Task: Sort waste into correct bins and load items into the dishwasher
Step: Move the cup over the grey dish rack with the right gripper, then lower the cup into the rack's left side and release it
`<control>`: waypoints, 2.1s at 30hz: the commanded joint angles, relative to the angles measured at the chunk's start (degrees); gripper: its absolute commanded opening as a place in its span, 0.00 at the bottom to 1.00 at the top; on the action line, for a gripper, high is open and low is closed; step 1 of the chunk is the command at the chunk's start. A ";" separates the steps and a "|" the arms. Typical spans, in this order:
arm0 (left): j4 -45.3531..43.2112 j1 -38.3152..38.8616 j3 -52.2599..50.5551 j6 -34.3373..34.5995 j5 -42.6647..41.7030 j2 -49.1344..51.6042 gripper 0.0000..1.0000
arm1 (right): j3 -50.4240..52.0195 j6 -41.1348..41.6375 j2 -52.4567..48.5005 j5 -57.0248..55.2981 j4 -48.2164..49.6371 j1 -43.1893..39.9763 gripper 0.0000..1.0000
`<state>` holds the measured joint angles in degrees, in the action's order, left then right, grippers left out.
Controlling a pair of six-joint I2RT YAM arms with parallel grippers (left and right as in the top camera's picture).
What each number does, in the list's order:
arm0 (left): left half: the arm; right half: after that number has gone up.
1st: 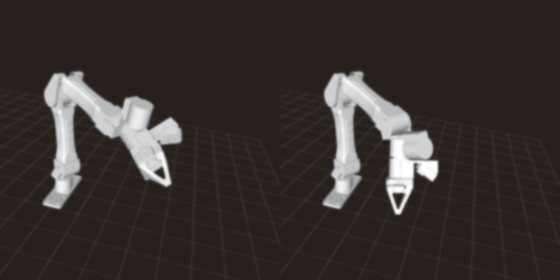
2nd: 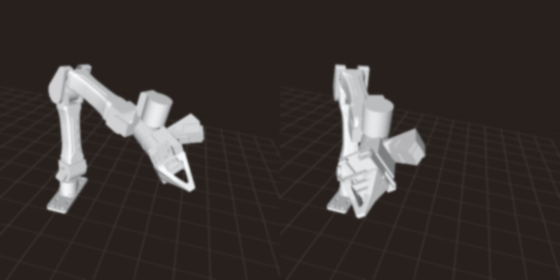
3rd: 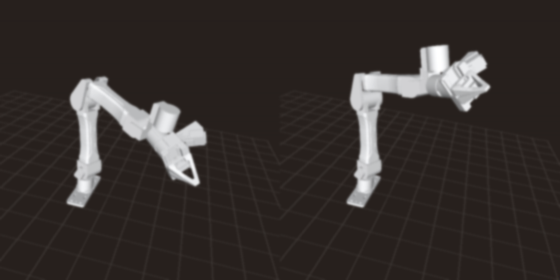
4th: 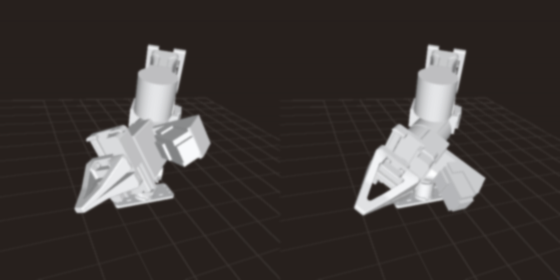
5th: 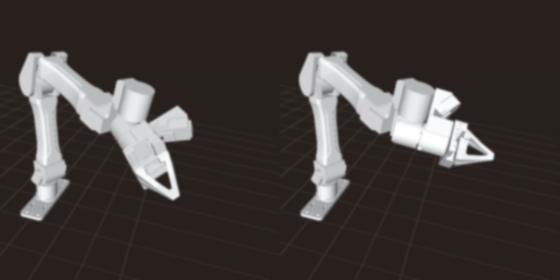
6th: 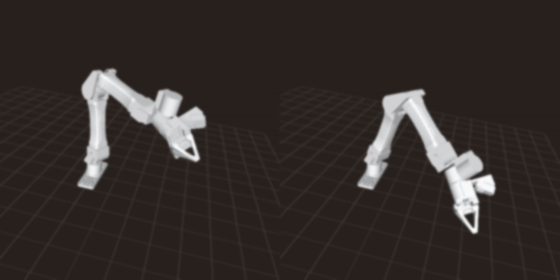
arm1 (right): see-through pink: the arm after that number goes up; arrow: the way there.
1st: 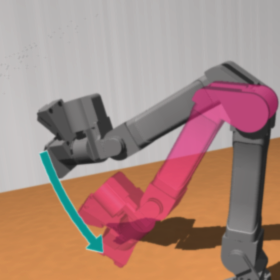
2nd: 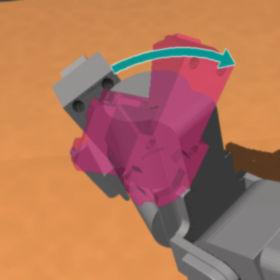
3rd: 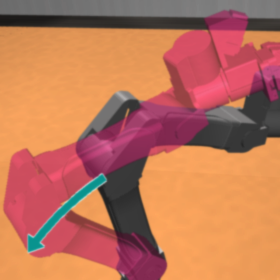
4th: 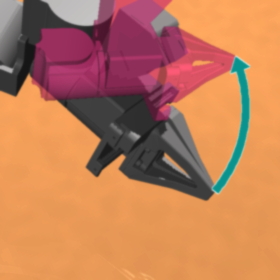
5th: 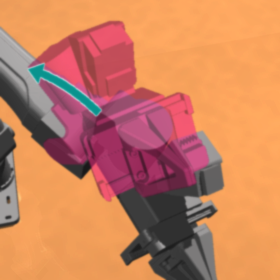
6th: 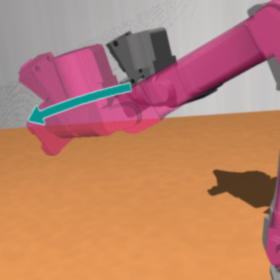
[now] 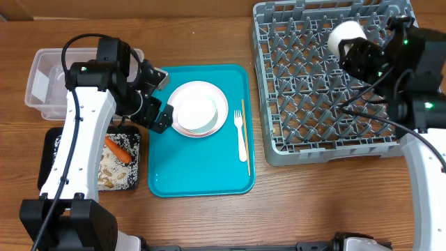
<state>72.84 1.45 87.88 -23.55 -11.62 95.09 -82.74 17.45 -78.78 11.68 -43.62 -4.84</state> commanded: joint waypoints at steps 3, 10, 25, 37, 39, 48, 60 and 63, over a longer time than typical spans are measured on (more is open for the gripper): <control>-0.04 -0.26 0.74 -0.02 5.20 -0.70 1.00 | -5.60 -2.97 -3.56 -5.46 -10.27 -0.07 0.43; -0.04 -0.26 0.74 -0.02 5.20 -0.70 1.00 | -5.75 -5.97 -6.08 -5.75 -21.53 -0.07 0.43; -0.04 -0.26 0.74 -0.02 5.20 -0.70 1.00 | -5.73 -7.32 -12.74 -6.29 -18.99 4.55 0.43; -0.04 -0.26 0.74 -0.02 5.20 -0.70 1.00 | -5.73 -10.69 -17.55 -7.43 -13.38 13.42 0.43; -0.04 -0.26 0.74 -0.02 5.20 -0.70 1.00 | -5.73 -11.34 -18.69 -8.26 -12.52 14.53 0.43; -0.04 -0.26 0.74 -0.02 5.20 -0.70 1.00 | -5.73 -14.53 -23.17 -10.82 -7.08 17.59 0.42; -0.04 -0.26 0.74 -0.02 5.20 -0.70 1.00 | -5.73 -15.74 -23.69 -12.31 -3.58 17.75 0.41; -0.04 -0.26 0.74 -0.02 5.20 -0.70 1.00 | -5.73 -16.02 -23.69 -12.28 -2.58 17.75 0.40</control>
<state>72.82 1.45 87.88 -23.55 -6.76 95.09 -87.02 2.48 -102.00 0.36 -46.89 12.51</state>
